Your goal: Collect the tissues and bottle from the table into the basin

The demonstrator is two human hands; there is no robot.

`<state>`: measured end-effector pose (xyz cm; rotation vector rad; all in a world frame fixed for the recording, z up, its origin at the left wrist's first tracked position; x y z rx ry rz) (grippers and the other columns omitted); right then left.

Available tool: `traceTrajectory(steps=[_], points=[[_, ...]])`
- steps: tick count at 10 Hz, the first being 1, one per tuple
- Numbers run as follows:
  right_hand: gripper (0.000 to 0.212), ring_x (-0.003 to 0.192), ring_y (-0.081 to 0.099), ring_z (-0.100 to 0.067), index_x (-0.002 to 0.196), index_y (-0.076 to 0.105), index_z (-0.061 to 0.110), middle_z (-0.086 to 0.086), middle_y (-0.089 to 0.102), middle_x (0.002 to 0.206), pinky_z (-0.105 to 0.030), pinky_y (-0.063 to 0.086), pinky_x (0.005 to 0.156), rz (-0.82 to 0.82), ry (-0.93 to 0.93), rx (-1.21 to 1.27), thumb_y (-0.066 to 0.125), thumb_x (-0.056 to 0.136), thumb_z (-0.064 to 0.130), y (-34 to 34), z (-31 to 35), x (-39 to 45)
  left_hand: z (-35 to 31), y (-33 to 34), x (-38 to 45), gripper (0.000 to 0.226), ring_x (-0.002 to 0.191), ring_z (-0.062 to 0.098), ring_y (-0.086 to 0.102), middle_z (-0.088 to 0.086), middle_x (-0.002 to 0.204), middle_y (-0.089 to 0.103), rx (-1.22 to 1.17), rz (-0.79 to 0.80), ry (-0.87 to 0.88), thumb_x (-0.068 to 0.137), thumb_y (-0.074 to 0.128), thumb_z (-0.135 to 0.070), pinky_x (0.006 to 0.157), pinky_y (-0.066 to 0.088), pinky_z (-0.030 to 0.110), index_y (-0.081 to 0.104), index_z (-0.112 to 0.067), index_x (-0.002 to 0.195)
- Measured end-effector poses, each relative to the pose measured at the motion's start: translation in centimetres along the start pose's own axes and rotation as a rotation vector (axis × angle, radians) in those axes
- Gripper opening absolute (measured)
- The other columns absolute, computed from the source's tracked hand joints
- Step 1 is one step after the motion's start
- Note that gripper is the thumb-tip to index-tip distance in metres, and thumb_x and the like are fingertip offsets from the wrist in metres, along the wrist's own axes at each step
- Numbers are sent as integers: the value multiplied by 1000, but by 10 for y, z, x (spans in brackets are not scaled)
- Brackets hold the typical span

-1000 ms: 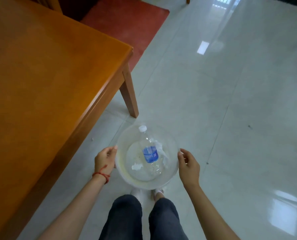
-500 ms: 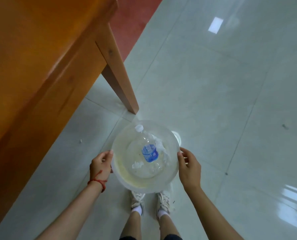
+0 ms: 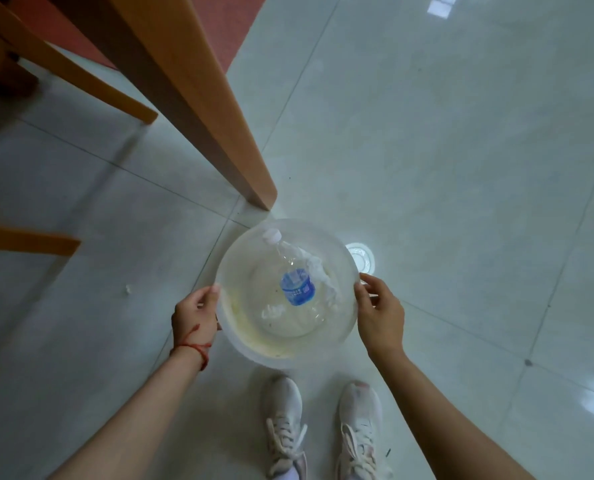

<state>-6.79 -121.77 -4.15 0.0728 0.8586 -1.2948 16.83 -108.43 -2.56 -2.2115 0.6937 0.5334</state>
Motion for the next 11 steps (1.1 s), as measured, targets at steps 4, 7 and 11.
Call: traceTrajectory(steps=[4, 7, 11], points=[[25, 77, 58, -17, 113, 60, 20, 3, 61, 89, -27, 42, 69, 14, -3, -66, 51, 91, 25, 44, -19, 53, 19, 25, 61, 27, 82, 32, 60, 9, 88, 62, 57, -40, -12, 88, 51, -25, 79, 55, 48, 65, -5, 101], [24, 67, 56, -1, 111, 60, 22, 15, 58, 78, -21, 45, 66, 89, -35, -97, 55, 89, 27, 53, -26, 55, 39, 24, 65, 31, 94, 36, 63, 9, 87, 63, 67, -60, -104, 88, 51, -29, 90, 51, 51, 67, -5, 100], [36, 97, 57, -12, 123, 55, 17, 0, 61, 124, -29, 44, 87, 133, -44, -191, 48, 92, 35, 30, 8, 16, 4, 9, 12, 39, 117, 31, 51, 19, 125, 58, 241, -19, 30, 89, 49, -27, 96, 38, 33, 53, -3, 120]])
Point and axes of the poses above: each hand's wrist, its own x-axis towards the middle knuckle, its own y-axis out of the palm, z = x × y, the point moved 4 cm from there along x, towards the middle knuckle
